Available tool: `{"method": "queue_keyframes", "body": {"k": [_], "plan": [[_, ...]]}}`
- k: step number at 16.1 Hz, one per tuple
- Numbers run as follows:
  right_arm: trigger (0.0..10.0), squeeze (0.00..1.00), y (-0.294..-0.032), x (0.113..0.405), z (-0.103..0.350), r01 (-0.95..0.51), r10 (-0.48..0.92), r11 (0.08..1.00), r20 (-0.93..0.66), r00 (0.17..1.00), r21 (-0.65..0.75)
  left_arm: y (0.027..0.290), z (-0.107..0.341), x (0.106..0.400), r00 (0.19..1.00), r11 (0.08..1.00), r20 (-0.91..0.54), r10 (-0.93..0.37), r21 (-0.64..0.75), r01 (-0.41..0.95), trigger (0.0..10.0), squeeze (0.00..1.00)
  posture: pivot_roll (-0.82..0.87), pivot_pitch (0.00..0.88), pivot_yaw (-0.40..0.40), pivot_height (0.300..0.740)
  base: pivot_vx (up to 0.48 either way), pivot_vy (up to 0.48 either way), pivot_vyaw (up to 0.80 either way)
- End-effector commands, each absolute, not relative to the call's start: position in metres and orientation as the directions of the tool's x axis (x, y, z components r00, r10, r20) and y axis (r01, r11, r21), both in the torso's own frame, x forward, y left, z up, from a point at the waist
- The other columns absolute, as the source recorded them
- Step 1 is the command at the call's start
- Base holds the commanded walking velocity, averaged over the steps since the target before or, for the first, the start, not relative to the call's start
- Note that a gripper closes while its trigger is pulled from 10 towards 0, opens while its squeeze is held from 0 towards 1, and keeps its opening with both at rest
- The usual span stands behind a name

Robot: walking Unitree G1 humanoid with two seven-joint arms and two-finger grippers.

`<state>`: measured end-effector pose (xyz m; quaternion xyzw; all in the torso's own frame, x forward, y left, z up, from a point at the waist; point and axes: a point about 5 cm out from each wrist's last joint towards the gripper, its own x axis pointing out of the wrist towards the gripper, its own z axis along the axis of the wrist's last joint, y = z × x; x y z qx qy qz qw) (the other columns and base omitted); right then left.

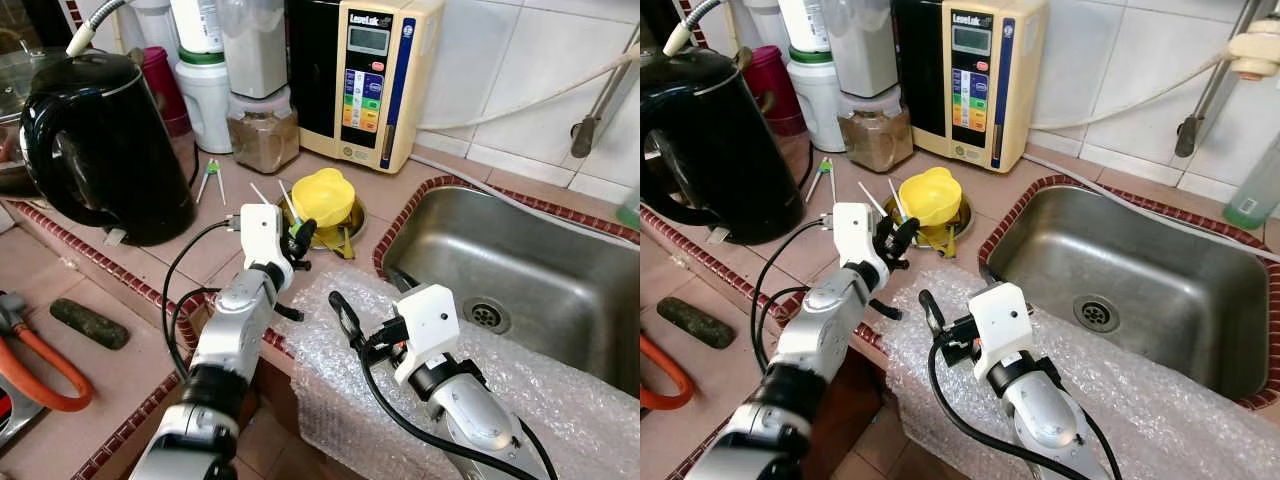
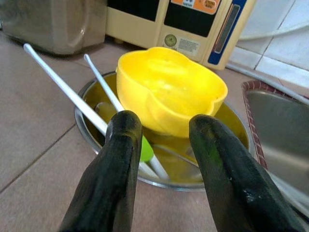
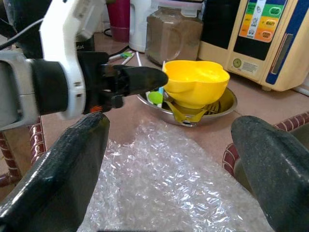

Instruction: Kitchen organization

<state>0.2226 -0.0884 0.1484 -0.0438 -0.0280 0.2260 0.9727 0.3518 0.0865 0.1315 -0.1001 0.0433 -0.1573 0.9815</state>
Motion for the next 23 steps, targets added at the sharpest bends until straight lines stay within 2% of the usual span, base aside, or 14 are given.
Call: {"method": "queue_keyframes", "body": {"k": [1, 6, 13, 18, 23], "plan": [[10.0, 0.00, -0.089, 0.223, 0.147, -0.438, 0.443, 0.894, 0.033, 0.896, -0.097, 0.092, 0.137, 0.351, 0.952, 0.939, -0.047, -0.301, -0.188, 0.287, 10.0, 1.00, -0.03, 0.000, 0.062, 0.740, 0.000, 0.000, 0.00], [10.0, 0.00, -0.091, 0.224, 0.150, -0.438, 0.444, 0.893, 0.040, 0.895, -0.107, 0.116, 0.138, 0.356, 0.993, 0.980, 0.005, -0.122, -0.157, 0.121, 10.0, 1.00, -0.04, 0.000, 0.050, 0.740, 0.000, 0.000, 0.00], [10.0, 0.00, -0.094, 0.208, 0.155, -0.427, 0.432, 0.898, 0.025, 0.902, -0.101, 0.102, 0.124, 0.367, 0.994, 0.958, -0.019, -0.112, -0.268, 0.103, 10.0, 1.00, -0.13, 0.000, 0.035, 0.740, 0.000, 0.000, 0.00], [10.0, 0.00, -0.103, 0.203, 0.156, -0.387, 0.391, 0.915, 0.017, 0.920, -0.117, 0.102, 0.134, 0.380, 0.999, 0.964, -0.019, -0.049, -0.264, 0.042, 10.0, 1.00, -0.19, 0.000, 0.054, 0.740, 0.000, 0.000, 0.00], [10.0, 0.00, -0.107, 0.199, 0.160, -0.375, 0.379, 0.918, 0.006, 0.926, -0.129, 0.112, 0.139, 0.385, 0.998, 0.978, -0.020, 0.067, -0.199, -0.070, 10.0, 1.00, -0.23, 0.000, 0.029, 0.740, 0.000, 0.000, 0.00]]}}
